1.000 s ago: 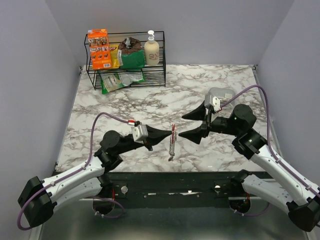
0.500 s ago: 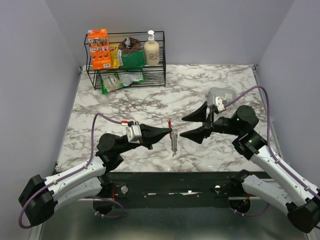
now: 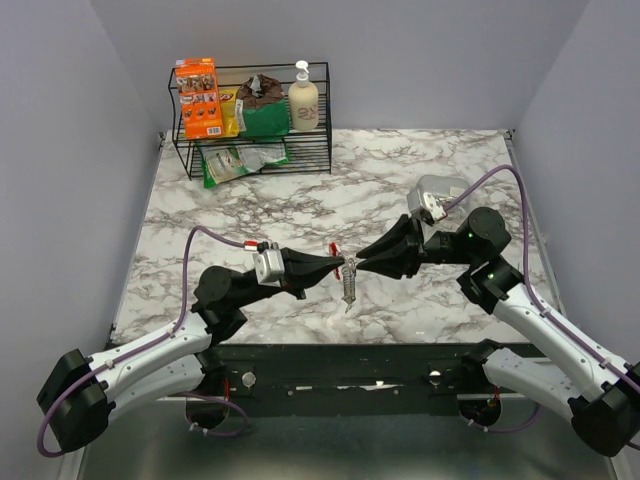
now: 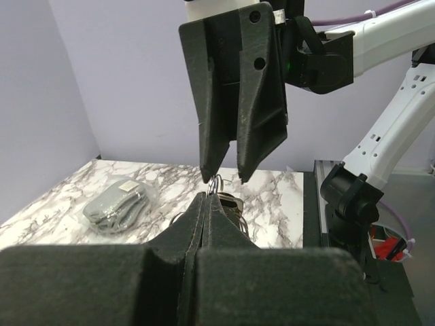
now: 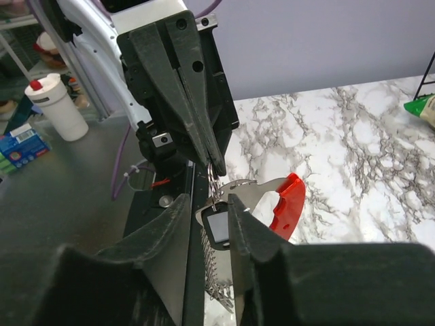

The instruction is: Put the keys on the keyring

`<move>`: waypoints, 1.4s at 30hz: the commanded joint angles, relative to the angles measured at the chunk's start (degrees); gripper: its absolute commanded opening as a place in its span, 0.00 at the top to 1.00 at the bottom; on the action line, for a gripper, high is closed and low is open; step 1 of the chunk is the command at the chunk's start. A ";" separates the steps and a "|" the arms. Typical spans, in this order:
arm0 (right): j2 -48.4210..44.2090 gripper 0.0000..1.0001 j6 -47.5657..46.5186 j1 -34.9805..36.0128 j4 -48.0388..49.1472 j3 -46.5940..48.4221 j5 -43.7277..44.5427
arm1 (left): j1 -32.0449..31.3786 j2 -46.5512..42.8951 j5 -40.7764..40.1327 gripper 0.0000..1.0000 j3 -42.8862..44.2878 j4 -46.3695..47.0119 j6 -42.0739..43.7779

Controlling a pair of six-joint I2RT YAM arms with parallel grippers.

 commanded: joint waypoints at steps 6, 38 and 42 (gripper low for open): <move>0.55 0.76 0.50 -0.21 2.24 -0.36 -2.97 | -0.34 -0.30 1.34 1.00 1.96 0.34 0.86; 1.34 1.00 -6.80 -0.21 -5.41 -1.23 -1.21 | -0.34 -1.89 3.18 1.00 3.45 -1.77 1.22; 1.35 1.00 -7.68 -0.21 -6.29 -1.15 -0.77 | -0.34 -1.97 3.27 1.00 3.72 -2.03 1.22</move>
